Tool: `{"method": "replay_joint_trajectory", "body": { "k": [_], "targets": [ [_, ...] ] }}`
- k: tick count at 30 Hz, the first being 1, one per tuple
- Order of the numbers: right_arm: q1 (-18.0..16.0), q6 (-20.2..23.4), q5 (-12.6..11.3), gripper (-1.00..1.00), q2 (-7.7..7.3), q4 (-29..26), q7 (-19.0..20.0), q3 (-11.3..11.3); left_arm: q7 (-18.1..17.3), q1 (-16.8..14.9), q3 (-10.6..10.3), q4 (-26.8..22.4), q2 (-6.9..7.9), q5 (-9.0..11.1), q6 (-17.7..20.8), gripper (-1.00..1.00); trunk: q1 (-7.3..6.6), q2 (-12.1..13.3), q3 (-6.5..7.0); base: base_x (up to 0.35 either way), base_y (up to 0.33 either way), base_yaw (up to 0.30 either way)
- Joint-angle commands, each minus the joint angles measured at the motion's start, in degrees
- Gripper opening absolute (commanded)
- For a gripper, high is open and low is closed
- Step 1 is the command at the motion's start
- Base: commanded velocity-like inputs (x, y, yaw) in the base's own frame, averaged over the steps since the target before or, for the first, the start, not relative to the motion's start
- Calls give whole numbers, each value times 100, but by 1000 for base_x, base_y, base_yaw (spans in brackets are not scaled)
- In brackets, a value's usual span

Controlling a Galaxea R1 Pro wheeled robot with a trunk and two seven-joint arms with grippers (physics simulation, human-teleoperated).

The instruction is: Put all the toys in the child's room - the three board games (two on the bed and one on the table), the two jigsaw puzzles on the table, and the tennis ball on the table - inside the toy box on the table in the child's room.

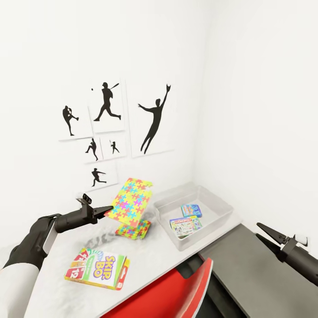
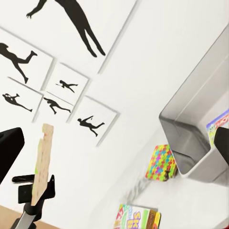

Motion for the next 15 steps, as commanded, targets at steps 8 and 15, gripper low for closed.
{"method": "replay_joint_trajectory", "body": {
  "k": [8,15],
  "targets": [
    [-5,26,31,100,3,2,55,-8,-23,-3,-1,0,-2,-2,64,-100,4,-7,-6,112,-52,0],
    [-5,26,26,100,3,2,55,-8,-23,-3,-1,0,-4,4,61,-100,4,-7,-6,138,-99,0]
  ]
}}
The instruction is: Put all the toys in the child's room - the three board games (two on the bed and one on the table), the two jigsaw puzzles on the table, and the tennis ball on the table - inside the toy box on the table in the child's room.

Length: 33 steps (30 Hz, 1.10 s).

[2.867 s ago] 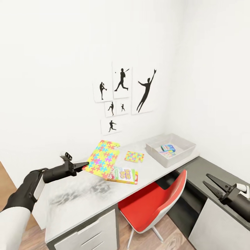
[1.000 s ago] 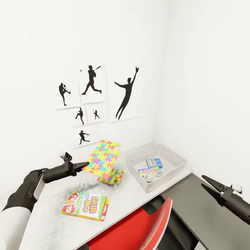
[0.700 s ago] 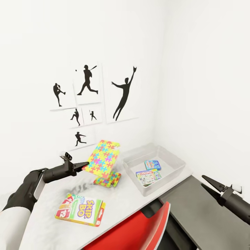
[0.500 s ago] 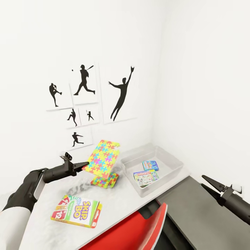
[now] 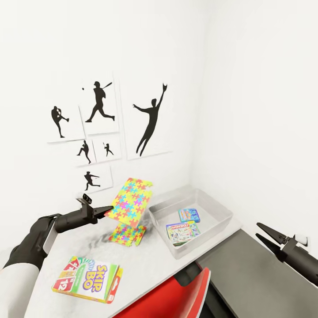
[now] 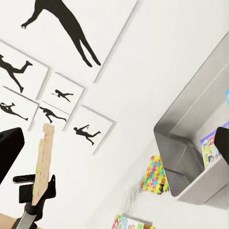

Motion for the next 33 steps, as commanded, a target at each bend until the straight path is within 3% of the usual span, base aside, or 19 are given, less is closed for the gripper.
{"method": "replay_joint_trajectory", "body": {
  "k": [1,23,33],
  "targets": [
    [-5,27,28,100,0,1,37,-8,-23,-3,-1,1,0,0,60,-100,3,-8,-6,40,-21,0],
    [-5,27,36,100,0,1,44,132,-23,-3,-1,1,-4,7,60,-100,3,-8,-6,73,-2,1],
    [-5,27,36,100,-1,1,46,133,-23,-3,-1,1,-18,2,60,-100,3,-8,-6,1,-120,233]
  ]
}}
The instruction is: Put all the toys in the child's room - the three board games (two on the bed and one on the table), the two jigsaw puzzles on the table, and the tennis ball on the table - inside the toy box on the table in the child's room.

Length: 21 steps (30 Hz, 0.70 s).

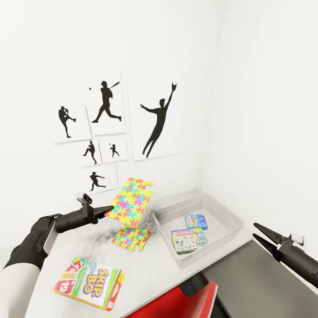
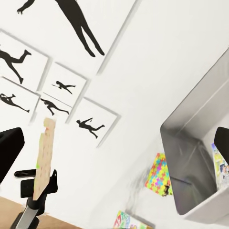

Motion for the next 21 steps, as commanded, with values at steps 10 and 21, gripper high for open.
{"method": "replay_joint_trajectory", "body": {
  "k": [10,21],
  "targets": [
    [-4,26,27,100,1,2,38,-1,-24,-4,-1,2,-1,-4,61,-100,3,-7,-7,33,-34,205],
    [-4,26,22,100,1,2,38,8,-24,-4,-1,2,-1,3,61,-100,3,-7,-7,110,-1,133]
  ]
}}
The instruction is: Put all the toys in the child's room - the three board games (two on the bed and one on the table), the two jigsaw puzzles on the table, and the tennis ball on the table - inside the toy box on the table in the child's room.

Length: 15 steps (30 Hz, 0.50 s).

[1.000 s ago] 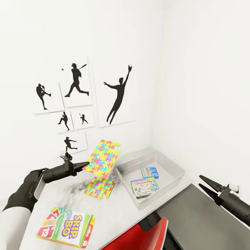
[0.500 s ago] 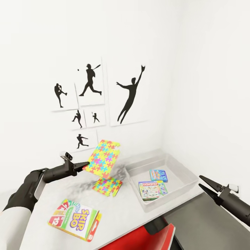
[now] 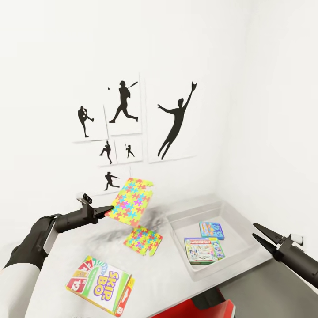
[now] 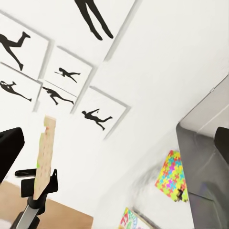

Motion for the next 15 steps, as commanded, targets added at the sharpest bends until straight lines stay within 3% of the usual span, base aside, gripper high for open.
{"method": "replay_joint_trajectory", "body": {
  "k": [1,15],
  "targets": [
    [-4,26,27,100,-1,1,39,-9,-23,-4,-1,2,0,-2,60,-100,3,-8,-7,10,0,140],
    [-4,26,25,100,0,1,46,-8,-23,-4,-1,2,0,-2,60,-100,3,-8,-7,59,0,104]
  ]
}}
